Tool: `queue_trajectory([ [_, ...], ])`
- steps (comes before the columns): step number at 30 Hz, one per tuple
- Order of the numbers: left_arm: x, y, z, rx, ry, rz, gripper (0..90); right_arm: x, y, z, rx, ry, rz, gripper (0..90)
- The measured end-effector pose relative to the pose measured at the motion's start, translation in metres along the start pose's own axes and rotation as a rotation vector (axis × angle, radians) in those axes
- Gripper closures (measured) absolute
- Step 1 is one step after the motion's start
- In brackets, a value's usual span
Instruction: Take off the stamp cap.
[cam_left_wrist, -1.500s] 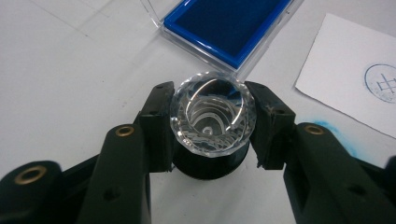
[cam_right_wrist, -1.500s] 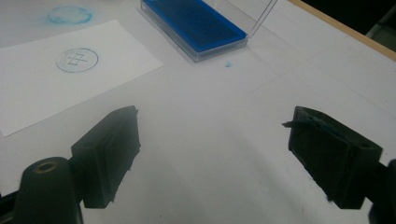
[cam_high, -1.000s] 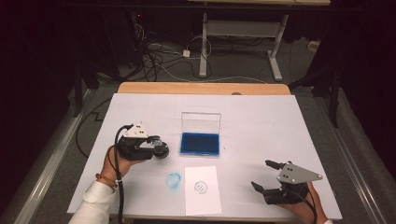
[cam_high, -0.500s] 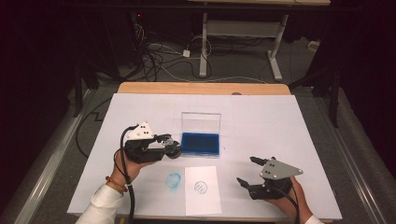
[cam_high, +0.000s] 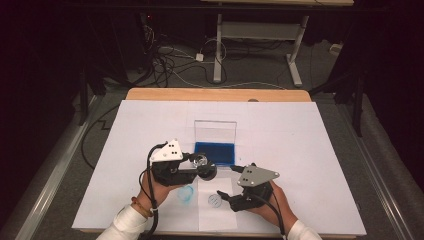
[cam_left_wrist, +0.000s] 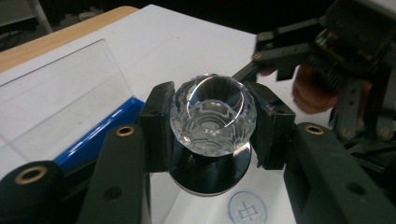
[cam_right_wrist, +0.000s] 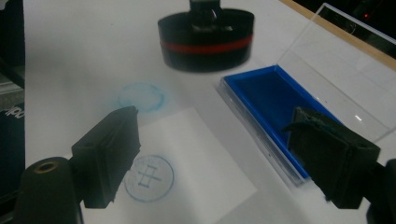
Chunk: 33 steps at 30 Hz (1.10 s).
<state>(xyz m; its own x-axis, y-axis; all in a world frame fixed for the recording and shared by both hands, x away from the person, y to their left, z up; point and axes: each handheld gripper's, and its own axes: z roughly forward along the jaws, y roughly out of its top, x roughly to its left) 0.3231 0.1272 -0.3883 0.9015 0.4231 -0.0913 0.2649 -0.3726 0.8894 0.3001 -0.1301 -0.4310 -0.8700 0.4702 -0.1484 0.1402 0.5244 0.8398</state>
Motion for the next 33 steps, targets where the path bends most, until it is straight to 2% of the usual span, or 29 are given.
queue_trajectory([
  [2,-0.003,0.0,0.001,0.004,-0.009,0.004,54.4,0.004,0.004,0.007,-0.017,0.015,0.006,17.3],
  [3,-0.004,0.001,0.001,0.01,-0.008,0.015,54.4,0.004,0.004,0.007,-0.017,0.015,0.006,17.3],
  [7,-0.008,0.002,0.002,0.004,-0.021,0.02,54.4,0.006,0.008,0.014,-0.022,0.034,0.008,17.8],
  [14,-0.014,0.002,0.007,-0.012,-0.046,0.01,54.3,0.015,0.011,0.021,-0.035,0.028,-0.009,19.9],
  [16,-0.015,0.003,0.008,-0.017,-0.066,-0.003,54.3,0.016,0.011,0.022,-0.035,0.026,-0.007,20.7],
  [17,-0.016,0.003,0.009,-0.023,-0.064,-0.004,54.3,0.017,0.01,0.021,-0.044,0.023,-0.003,22.1],
  [19,-0.016,0.003,0.009,-0.035,-0.089,-0.023,54.3,0.017,0.01,0.021,-0.051,0.022,-0.003,23.2],
  [26,-0.017,0.003,0.007,-0.046,-0.081,-0.021,54.3,0.017,0.009,0.013,-0.09,0.002,-0.013,27.5],
  [27,-0.016,0.003,0.006,-0.05,-0.073,-0.023,54.3,0.017,0.009,0.012,-0.091,-0.002,-0.012,27.6],
  [30,-0.014,0.002,0.004,-0.061,-0.077,-0.038,54.3,0.016,0.008,0.009,-0.091,-0.003,-0.008,29.2],
  [33,-0.015,0.001,0.005,-0.058,-0.084,-0.036,54.3,0.015,0.008,0.009,-0.091,-0.002,-0.005,31.1],
])
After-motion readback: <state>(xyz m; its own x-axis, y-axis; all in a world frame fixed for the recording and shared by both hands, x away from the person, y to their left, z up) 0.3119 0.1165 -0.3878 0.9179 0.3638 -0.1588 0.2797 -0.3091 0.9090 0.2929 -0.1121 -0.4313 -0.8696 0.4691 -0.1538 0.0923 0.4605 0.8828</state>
